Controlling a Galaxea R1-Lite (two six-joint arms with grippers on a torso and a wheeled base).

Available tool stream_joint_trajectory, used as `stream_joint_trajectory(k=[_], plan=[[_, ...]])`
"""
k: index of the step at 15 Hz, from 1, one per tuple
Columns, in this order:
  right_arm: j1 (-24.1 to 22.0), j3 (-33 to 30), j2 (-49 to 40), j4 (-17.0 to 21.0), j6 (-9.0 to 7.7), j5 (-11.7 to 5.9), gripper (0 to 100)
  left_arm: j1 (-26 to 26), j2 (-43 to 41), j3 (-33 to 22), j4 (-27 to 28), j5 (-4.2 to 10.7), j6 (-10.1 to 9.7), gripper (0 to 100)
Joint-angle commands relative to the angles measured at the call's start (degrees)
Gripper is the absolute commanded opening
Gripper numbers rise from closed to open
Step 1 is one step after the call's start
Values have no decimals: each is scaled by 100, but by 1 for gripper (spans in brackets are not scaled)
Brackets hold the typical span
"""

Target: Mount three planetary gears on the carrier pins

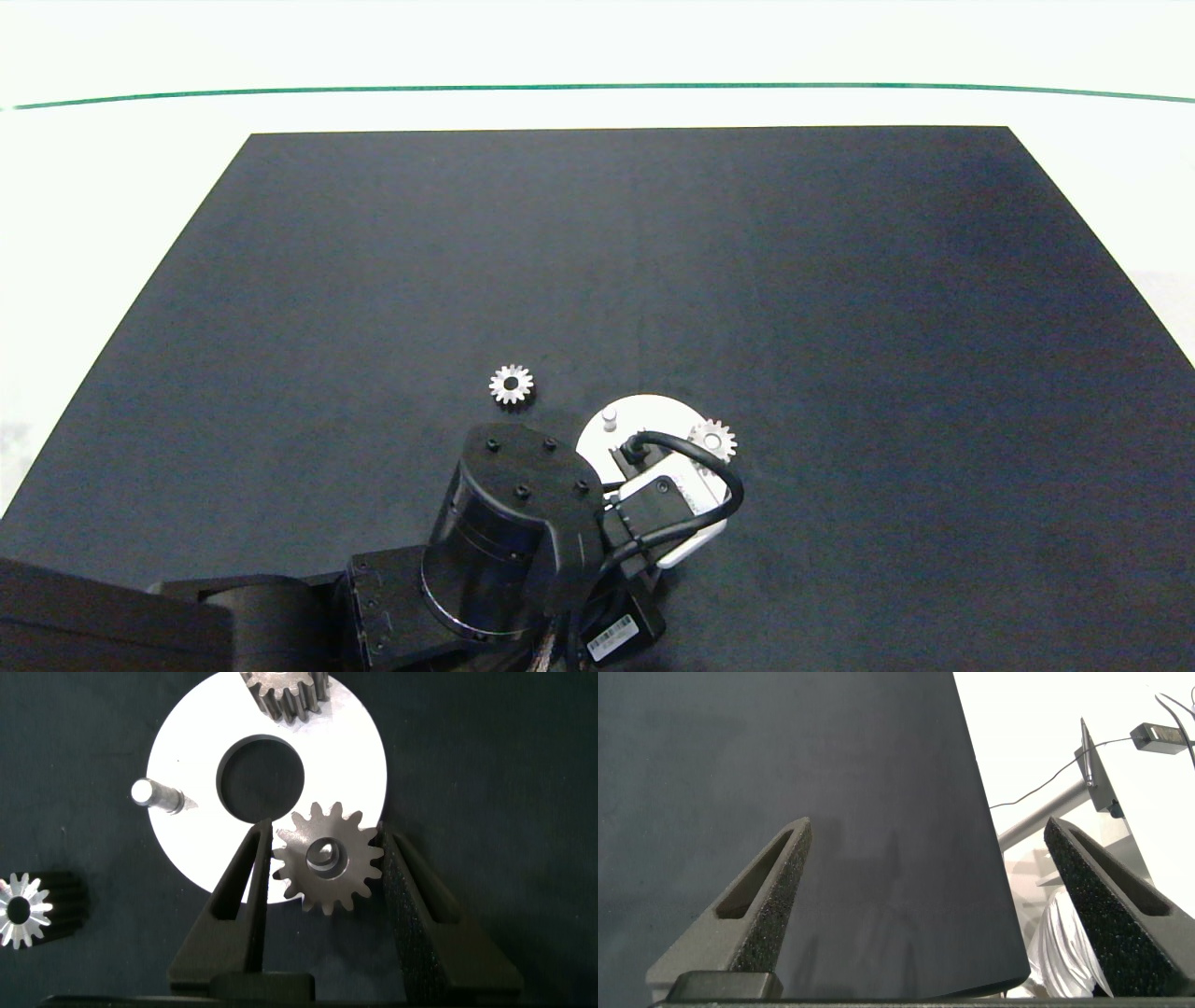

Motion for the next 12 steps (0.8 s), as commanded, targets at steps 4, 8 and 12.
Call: stream_joint_trajectory(k=[4, 8, 12], plan=[[3, -1, -1, 12, -8, -17, 100, 36, 72, -20, -47, 4, 2, 19], [3, 8, -1, 12, -8, -17, 100, 36, 142, -73, -56, -5, -7, 19], [11, 8, -1, 12, -8, -8, 100, 36, 186, -73, -117, -23, -24, 19]])
